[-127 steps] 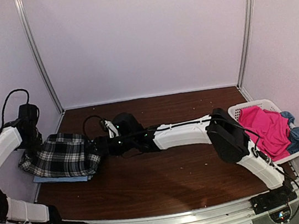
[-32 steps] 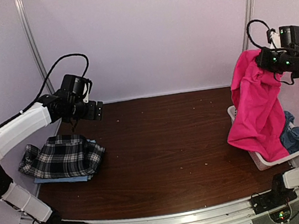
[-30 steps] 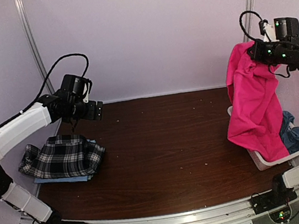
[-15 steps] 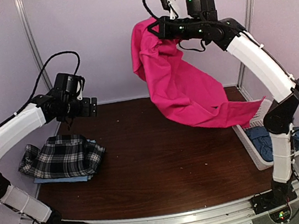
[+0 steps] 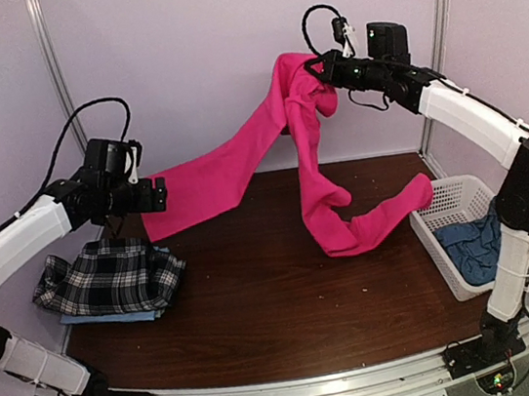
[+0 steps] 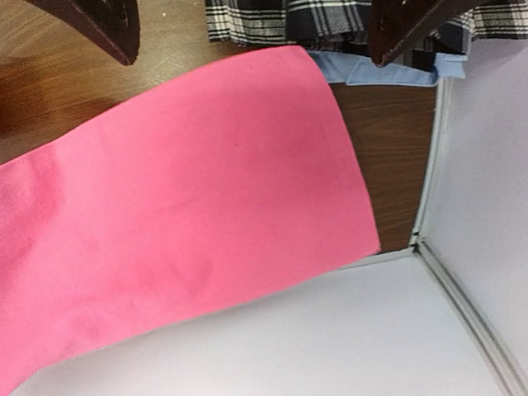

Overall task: Fold and stack the mixed laundry pile
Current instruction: Place the crumpled trousers at the center of the board.

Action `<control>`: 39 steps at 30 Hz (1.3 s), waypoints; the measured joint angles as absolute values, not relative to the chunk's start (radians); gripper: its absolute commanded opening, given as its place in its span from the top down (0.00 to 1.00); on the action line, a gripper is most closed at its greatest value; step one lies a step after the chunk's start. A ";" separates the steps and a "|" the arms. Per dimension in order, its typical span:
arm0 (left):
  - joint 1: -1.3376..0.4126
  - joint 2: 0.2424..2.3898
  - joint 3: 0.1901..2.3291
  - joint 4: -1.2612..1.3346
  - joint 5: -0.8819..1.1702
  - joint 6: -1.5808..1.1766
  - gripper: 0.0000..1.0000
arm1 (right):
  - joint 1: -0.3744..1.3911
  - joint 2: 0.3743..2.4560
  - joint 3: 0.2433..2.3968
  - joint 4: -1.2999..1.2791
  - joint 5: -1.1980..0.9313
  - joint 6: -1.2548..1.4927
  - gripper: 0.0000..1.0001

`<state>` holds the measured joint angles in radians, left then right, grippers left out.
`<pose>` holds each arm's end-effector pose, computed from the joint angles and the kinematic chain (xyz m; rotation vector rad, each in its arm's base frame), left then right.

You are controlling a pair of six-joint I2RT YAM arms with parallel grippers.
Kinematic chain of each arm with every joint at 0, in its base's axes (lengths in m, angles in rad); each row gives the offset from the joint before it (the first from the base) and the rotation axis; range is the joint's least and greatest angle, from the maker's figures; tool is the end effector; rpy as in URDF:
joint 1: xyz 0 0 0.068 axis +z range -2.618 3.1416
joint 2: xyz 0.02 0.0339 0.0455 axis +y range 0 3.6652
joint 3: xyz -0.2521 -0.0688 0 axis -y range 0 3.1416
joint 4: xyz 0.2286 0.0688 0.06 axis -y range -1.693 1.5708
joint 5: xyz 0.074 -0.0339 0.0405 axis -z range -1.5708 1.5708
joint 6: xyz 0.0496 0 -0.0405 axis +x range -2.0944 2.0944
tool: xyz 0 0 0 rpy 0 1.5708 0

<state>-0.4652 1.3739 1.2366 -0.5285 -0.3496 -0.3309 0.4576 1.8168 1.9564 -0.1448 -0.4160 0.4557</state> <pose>0.2759 -0.1195 0.3144 -0.0405 2.1901 -0.0560 0.3668 0.2030 0.4486 -0.3456 1.6383 1.0292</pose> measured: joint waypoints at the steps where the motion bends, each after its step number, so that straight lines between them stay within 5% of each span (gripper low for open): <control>1: -0.465 1.372 1.222 -0.505 -0.324 -0.331 0.02 | 0.427 1.834 1.955 -0.143 -0.430 0.480 1.00; 11: -0.493 1.335 0.963 0.040 0.088 -0.307 0.02 | 0.499 2.011 2.214 -0.064 -0.617 0.604 1.00; 29: -0.702 1.676 0.993 0.836 0.211 -0.260 0.04 | 0.705 2.144 2.436 0.064 -0.757 0.681 1.00; 33: -0.703 1.674 0.993 0.876 0.139 -0.247 0.63 | 0.705 2.144 2.437 0.076 -0.763 0.680 1.00; 39: -0.703 1.584 0.970 0.791 0.108 -0.197 1.00 | 0.689 2.129 2.413 0.053 -0.741 0.627 1.00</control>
